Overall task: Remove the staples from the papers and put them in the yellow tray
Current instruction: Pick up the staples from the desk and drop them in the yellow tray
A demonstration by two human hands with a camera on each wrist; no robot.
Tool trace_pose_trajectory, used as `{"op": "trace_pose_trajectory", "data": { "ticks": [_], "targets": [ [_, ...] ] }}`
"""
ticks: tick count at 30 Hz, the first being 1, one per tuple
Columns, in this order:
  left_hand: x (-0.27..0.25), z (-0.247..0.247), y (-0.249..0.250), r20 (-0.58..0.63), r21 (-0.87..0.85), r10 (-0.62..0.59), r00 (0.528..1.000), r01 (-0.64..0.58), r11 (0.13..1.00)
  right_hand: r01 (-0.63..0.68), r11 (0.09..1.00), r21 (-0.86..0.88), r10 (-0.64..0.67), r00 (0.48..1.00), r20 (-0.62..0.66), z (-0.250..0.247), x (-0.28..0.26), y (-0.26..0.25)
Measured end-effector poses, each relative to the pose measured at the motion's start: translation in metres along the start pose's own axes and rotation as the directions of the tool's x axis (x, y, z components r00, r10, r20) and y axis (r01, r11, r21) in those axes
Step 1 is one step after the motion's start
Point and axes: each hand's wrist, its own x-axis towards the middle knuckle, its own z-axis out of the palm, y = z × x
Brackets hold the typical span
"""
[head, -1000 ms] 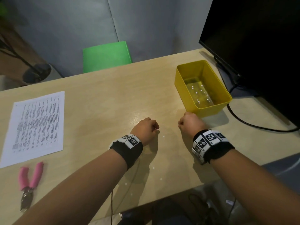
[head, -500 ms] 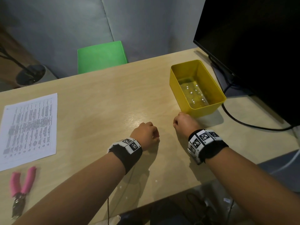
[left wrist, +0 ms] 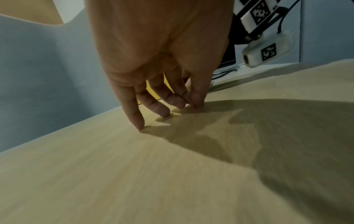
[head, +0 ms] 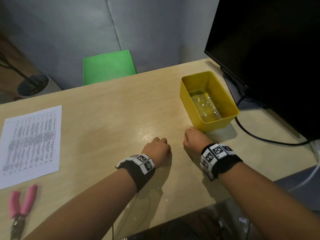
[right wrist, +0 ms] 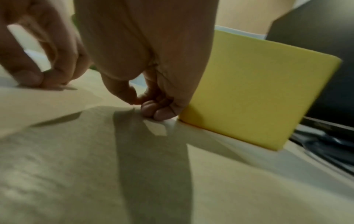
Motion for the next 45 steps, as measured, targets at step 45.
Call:
{"op": "trace_pose_trajectory", "data": {
  "ticks": [45],
  "targets": [
    [0.003,0.012,-0.022,-0.136,-0.234,0.068,0.988,-0.098,0.967,0.030,0.997,-0.066,-0.031,0.999,-0.017,0.009,-0.011,0.000]
  ]
}}
